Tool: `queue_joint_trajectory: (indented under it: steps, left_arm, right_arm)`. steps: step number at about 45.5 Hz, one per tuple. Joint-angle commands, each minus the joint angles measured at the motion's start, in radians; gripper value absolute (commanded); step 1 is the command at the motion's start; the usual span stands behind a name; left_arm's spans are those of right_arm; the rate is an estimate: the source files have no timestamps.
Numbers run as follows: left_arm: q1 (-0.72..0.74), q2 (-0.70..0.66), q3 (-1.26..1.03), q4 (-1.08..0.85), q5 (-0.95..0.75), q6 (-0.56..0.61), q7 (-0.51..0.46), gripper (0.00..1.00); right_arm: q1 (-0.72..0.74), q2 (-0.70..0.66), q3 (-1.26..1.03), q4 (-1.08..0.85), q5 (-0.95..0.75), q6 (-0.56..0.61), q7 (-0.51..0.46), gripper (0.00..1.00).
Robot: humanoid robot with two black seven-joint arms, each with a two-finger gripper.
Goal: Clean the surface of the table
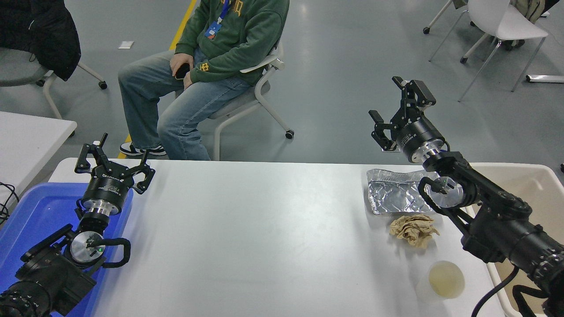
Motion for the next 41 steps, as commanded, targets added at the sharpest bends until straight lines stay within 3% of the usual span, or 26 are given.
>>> queue_joint_trajectory:
  steps: [1, 41]
  left_arm:
    - [0.000, 0.000, 0.000, 0.000, 0.001, 0.000, 0.002, 1.00]
    - [0.000, 0.002, 0.000, 0.000, 0.001, 0.000, 0.002, 1.00]
  right_arm:
    - [0.002, 0.000, 0.001, 0.000, 0.001, 0.000, 0.000, 0.99]
    - [0.012, 0.000, -0.009, -0.012, 0.000, 0.001, -0.002, 0.99]
